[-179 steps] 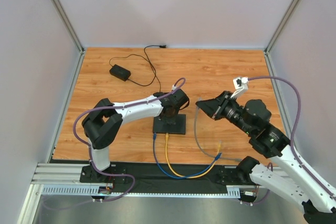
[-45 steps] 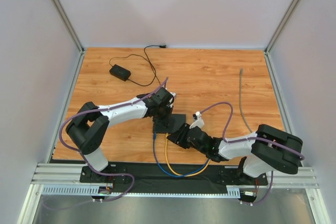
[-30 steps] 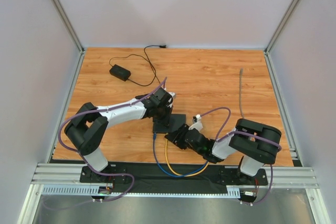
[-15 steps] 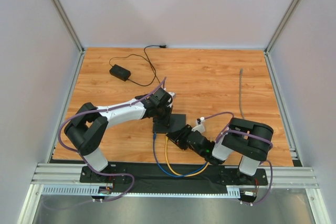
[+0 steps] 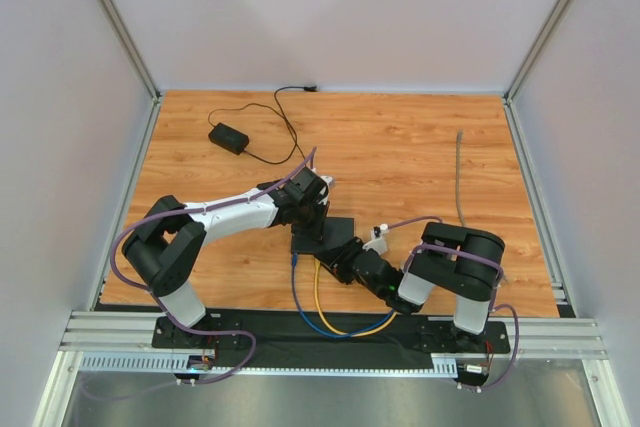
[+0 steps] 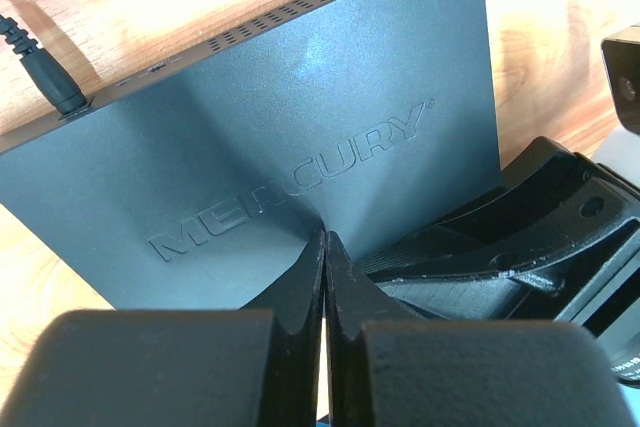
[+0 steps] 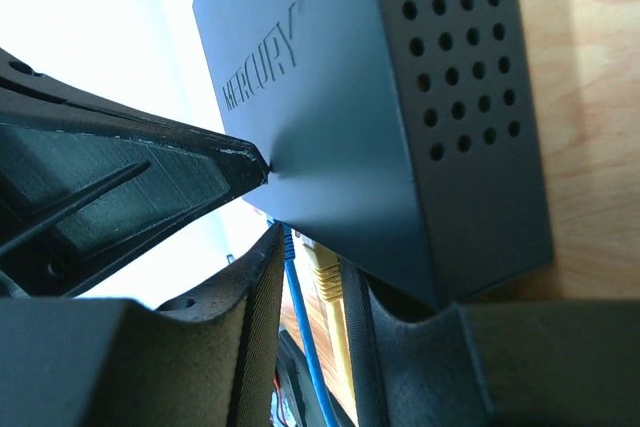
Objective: Pull the plug from the switch port
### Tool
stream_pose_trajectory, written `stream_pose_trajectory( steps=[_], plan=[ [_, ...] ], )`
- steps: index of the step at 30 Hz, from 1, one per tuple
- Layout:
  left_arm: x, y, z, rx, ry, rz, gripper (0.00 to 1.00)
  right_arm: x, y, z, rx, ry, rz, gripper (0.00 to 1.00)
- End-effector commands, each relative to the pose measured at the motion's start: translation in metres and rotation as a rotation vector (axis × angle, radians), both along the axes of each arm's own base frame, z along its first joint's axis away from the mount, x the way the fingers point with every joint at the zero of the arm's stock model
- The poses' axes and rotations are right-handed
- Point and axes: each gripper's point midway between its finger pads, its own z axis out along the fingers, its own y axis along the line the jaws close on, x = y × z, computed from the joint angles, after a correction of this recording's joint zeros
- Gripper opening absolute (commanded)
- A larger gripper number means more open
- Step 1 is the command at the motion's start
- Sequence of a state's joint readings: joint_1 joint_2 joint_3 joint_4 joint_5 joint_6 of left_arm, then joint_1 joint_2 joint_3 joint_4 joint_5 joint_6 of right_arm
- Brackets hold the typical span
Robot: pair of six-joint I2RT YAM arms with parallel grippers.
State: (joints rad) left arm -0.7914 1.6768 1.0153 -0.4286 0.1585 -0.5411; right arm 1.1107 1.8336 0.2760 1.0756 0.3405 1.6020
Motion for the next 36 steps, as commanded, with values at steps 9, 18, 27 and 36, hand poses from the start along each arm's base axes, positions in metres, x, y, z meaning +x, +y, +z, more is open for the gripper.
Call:
stream_pose_trajectory(
  steps=[9,18,27,36],
  plan=[
    [-0.024,0.032,-0.033,0.133,0.086,0.007,0.00,0.001,-0.020,-0.032,-0.107,0.044,-0.065,0.24],
    [-0.023,0.032,-0.033,0.137,0.084,0.008,0.00,-0.004,-0.023,-0.044,-0.140,0.072,-0.050,0.13],
    [-0.026,0.037,-0.044,0.173,0.097,-0.003,0.00,-0.020,-0.030,-0.059,-0.221,0.083,0.036,0.00],
    [-0.027,0.042,-0.052,0.199,0.107,0.001,0.00,-0.028,-0.021,-0.066,-0.277,0.098,0.118,0.00]
  ],
)
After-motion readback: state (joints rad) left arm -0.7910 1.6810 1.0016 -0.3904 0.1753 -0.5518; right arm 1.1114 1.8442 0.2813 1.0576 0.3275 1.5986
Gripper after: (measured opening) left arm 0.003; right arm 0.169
